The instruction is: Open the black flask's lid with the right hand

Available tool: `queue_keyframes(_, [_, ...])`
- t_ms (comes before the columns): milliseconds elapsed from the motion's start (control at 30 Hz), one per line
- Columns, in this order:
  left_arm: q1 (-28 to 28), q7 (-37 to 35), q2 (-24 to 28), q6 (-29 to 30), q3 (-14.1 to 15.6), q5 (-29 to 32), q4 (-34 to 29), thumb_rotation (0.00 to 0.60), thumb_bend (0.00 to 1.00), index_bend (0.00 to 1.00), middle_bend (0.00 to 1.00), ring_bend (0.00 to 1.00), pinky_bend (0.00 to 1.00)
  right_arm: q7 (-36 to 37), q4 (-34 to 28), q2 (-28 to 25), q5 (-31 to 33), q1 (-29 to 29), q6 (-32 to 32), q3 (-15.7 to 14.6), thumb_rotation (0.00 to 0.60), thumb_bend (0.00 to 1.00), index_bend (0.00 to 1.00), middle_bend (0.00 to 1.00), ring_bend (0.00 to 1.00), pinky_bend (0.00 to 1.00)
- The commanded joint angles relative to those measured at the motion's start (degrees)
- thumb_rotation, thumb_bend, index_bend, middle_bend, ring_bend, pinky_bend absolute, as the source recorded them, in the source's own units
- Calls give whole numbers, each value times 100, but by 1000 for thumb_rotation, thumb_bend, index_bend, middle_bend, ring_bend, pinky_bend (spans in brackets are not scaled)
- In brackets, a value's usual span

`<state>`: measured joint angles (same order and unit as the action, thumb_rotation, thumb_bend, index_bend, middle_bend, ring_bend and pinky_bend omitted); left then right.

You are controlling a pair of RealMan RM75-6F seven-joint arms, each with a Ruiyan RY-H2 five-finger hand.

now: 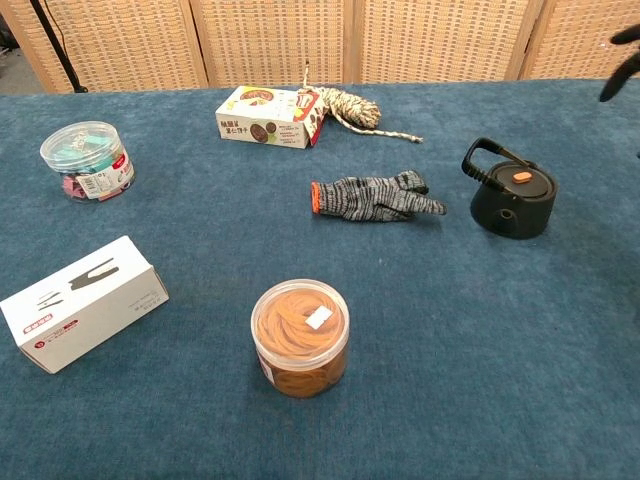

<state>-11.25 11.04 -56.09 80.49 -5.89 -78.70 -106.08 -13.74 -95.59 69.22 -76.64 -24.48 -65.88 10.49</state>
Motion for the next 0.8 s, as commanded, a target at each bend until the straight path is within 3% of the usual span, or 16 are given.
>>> queue_keyframes(33, [-3, 34, -7, -4, 9, -4, -16, 600, 51, 0, 0, 0, 0, -46, 41, 184, 367, -478, 508, 325, 600, 417, 360, 0, 0, 0])
queue_keyframes(333, [10, 63, 0, -21, 2, 109, -2, 600, 51, 0, 0, 0, 0, -336, 361, 624, 996, -1064, 1195, 357, 600, 424, 396, 0, 0, 0])
queue_keyframes(800, [50, -37, 43, 12, -14, 162, 23, 600, 51, 0, 0, 0, 0, -575, 965, 986, 1718, -1549, 1674, 276, 600, 423, 412, 0, 0, 0])
